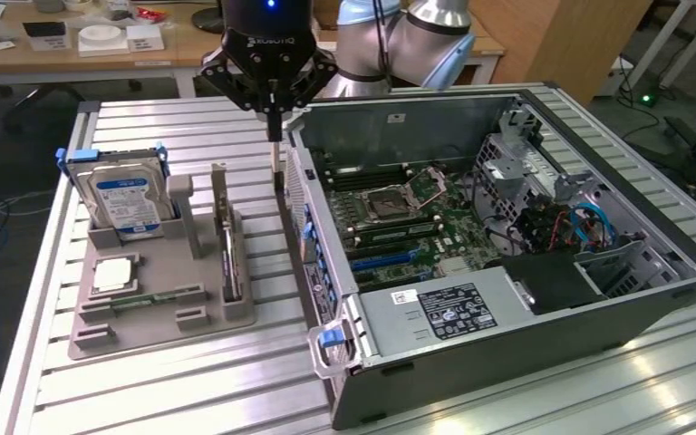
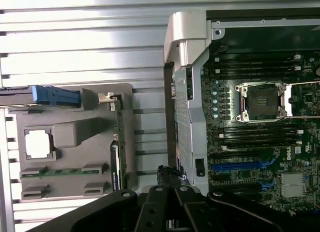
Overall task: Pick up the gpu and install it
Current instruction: 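Reach for the gpu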
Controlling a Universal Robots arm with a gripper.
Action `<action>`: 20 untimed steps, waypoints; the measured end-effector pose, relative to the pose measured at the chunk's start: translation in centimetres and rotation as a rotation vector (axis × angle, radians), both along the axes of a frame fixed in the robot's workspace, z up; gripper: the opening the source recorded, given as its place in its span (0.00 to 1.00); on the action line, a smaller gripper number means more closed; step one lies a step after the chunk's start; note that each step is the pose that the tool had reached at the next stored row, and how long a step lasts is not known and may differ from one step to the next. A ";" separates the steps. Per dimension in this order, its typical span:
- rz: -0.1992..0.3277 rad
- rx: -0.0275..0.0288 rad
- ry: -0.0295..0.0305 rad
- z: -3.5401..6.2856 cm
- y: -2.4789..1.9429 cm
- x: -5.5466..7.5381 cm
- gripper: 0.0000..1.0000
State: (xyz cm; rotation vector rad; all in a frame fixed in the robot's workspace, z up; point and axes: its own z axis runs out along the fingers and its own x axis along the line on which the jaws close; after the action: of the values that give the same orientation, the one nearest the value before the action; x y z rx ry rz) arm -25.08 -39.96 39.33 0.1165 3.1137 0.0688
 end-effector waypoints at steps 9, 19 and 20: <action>0.000 0.0000 -0.0001 0.00 0.00 -0.9 0.11; 0.000 0.0000 0.0000 0.00 0.00 -1.8 0.11; 0.000 0.0000 0.0000 0.00 0.00 -1.9 0.11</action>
State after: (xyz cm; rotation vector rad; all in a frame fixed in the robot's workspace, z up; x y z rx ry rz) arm -26.98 -39.97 39.33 0.1165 3.1137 0.0688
